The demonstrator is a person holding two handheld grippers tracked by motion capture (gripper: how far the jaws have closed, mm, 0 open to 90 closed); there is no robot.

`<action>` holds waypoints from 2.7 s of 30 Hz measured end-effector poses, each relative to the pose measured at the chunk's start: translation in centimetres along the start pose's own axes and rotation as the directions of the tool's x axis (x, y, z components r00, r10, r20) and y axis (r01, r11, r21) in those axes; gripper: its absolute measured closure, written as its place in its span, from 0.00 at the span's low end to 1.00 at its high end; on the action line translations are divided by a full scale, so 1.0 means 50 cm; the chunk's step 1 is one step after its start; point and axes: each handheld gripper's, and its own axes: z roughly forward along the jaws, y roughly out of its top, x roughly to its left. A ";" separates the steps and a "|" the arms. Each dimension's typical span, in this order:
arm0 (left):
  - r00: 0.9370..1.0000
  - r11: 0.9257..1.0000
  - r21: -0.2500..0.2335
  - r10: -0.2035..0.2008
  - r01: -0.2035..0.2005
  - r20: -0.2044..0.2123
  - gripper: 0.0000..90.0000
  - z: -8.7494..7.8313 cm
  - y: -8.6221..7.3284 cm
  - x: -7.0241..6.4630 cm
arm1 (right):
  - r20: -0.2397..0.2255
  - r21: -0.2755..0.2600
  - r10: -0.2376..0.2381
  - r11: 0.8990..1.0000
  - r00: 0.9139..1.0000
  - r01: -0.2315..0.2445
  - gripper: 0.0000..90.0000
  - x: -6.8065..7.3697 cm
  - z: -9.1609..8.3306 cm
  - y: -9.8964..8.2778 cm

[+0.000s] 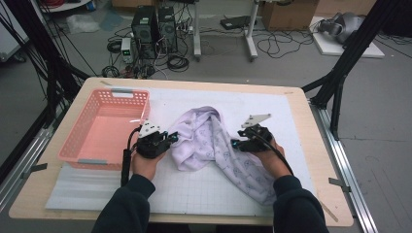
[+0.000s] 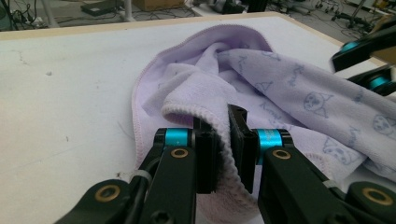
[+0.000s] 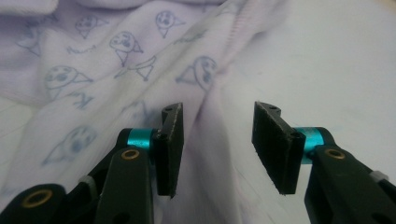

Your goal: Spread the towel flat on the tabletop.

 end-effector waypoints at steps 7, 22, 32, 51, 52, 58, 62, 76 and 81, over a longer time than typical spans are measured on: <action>0.999 1.000 0.005 0.006 -0.006 -0.048 0.91 0.016 0.012 0.002 | -0.060 0.055 0.013 0.998 0.998 -0.010 0.94 -0.041 0.038 0.009; 0.999 1.000 -0.009 -0.006 0.005 -0.048 0.91 0.079 0.032 -0.017 | 0.205 -0.106 0.255 0.966 0.945 -0.237 0.64 -0.140 -0.030 -0.037; 0.991 1.000 -0.017 -0.026 0.024 -0.128 0.92 0.068 0.036 0.003 | -0.021 -0.006 0.178 0.984 0.984 -0.178 0.81 -0.117 0.050 0.020; 0.997 0.997 -0.073 -0.019 0.013 -0.079 0.48 0.047 0.052 -0.052 | 0.432 -0.101 0.251 0.968 0.866 -0.230 0.87 -0.206 -0.062 -0.033; 0.997 0.997 -0.073 -0.019 0.013 -0.079 0.51 0.047 0.052 -0.052 | 0.432 -0.101 0.251 0.968 0.866 -0.230 0.87 -0.206 -0.062 -0.033; 0.993 0.996 0.057 0.068 -0.074 0.092 0.61 0.108 0.035 -0.127 | 0.373 -0.179 0.260 0.962 0.891 -0.206 0.77 -0.174 -0.115 -0.050; 0.981 0.963 0.201 0.155 -0.177 0.118 0.59 0.178 0.008 -0.169 | 0.331 -0.190 0.243 0.964 0.912 -0.188 0.76 -0.150 -0.139 -0.067; 0.974 0.936 0.281 0.225 -0.212 -0.014 0.90 0.235 0.012 -0.150 | 0.148 -0.117 0.112 0.989 0.983 -0.095 0.50 -0.026 -0.135 -0.107; 0.971 0.925 0.309 0.237 -0.221 -0.015 0.93 0.213 0.017 -0.135 | 0.100 -0.114 0.107 0.989 0.989 -0.095 0.49 0.001 -0.121 -0.115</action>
